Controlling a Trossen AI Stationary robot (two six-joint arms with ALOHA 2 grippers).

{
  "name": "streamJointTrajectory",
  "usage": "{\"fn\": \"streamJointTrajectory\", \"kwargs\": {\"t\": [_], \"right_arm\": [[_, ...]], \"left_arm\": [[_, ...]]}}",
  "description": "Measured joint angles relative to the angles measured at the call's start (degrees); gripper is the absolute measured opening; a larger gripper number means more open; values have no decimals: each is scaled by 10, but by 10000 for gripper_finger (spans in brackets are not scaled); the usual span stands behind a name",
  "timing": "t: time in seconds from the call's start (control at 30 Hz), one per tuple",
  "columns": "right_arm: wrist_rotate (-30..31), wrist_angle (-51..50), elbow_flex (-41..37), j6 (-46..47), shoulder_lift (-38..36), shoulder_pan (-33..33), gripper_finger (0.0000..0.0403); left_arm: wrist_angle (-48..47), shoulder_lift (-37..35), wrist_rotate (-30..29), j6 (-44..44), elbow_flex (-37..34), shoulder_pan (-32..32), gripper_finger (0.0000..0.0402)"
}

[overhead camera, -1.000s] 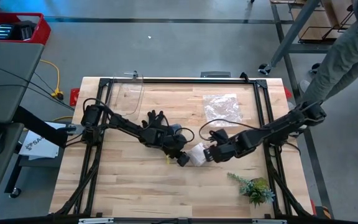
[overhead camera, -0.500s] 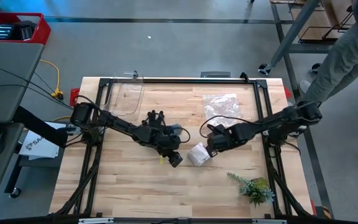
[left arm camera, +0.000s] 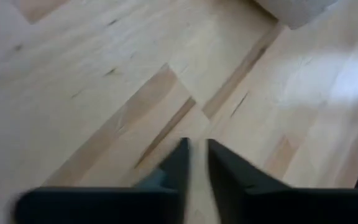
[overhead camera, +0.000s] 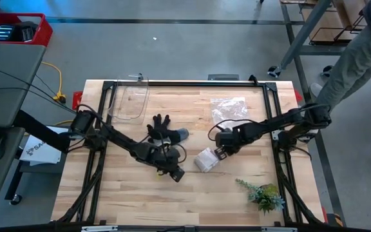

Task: Roll bandage
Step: Roll the white-brown bandage

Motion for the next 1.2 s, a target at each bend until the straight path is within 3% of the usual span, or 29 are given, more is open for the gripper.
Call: {"fn": "streamJointTrajectory", "kwargs": {"t": [0.07, 0.27, 0.43, 0.6, 0.9, 1.03, 1.2], "right_arm": [[-20, 60, -17, 10, 0, 0, 0], [-4, 159, -35, 69, 1, 25, 0], [6, 157, -35, 96, 2, 42, 0], [26, 162, -35, 124, 1, 61, 0], [37, 171, -35, 144, 1, 66, 0], [59, 199, -34, 204, 1, 87, 0], [77, 198, -34, 248, 1, 121, 0]], "left_arm": [[13, 0, -14, -12, 0, 3, 12], [73, 4, -9, 16, 0, 54, 1], [96, 9, 25, 30, 14, 86, 1], [92, 9, 68, 64, 24, 73, 0], [95, 34, 67, 40, 20, 48, 0], [145, 62, 75, 15, 22, 45, 0], [134, 59, 74, 27, 21, 45, 0]]}}
